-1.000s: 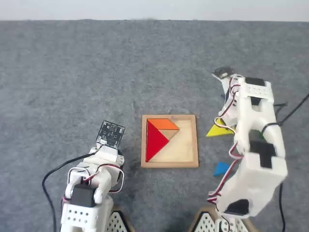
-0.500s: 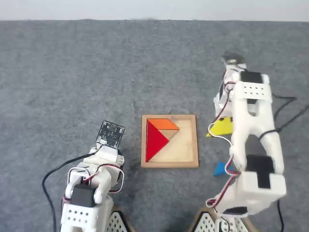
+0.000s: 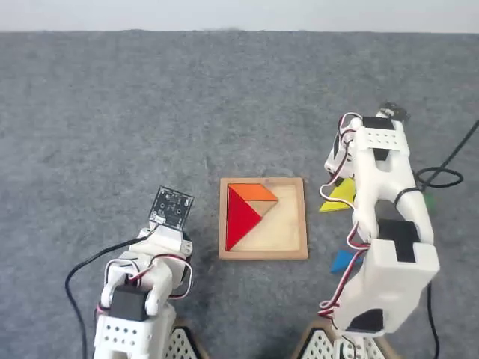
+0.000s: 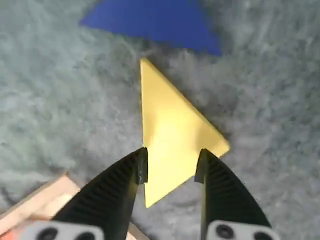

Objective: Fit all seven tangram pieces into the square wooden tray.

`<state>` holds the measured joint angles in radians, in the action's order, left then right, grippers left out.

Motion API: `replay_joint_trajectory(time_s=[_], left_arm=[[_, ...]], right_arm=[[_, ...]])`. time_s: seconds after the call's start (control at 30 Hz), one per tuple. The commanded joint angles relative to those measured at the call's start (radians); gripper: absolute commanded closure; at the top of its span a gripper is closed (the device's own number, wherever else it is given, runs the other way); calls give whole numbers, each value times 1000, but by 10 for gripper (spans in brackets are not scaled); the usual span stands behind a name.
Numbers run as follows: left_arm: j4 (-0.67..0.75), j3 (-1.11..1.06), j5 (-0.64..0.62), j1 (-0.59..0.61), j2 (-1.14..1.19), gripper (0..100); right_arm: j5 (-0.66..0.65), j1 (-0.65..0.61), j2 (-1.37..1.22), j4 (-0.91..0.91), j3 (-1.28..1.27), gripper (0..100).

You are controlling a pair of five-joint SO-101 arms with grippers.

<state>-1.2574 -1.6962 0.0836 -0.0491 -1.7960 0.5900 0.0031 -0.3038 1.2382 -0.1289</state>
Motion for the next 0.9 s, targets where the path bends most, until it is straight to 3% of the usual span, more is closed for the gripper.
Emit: replay_joint_trajectory(time_s=[0.0,0.3,0.6,0.87], left_arm=[[-5,12,-5,5,-21,987],[-5,12,-5,5,-21,987],[-5,12,-5,5,-21,987],[-5,12,-5,5,-21,987]], right_arm=[[11,13,8,-33,9,824],[-71,25,-70,-35,-18,703],[-75,58,-70,-33,-20,705],[-190,56,-68,-38,-17,901]])
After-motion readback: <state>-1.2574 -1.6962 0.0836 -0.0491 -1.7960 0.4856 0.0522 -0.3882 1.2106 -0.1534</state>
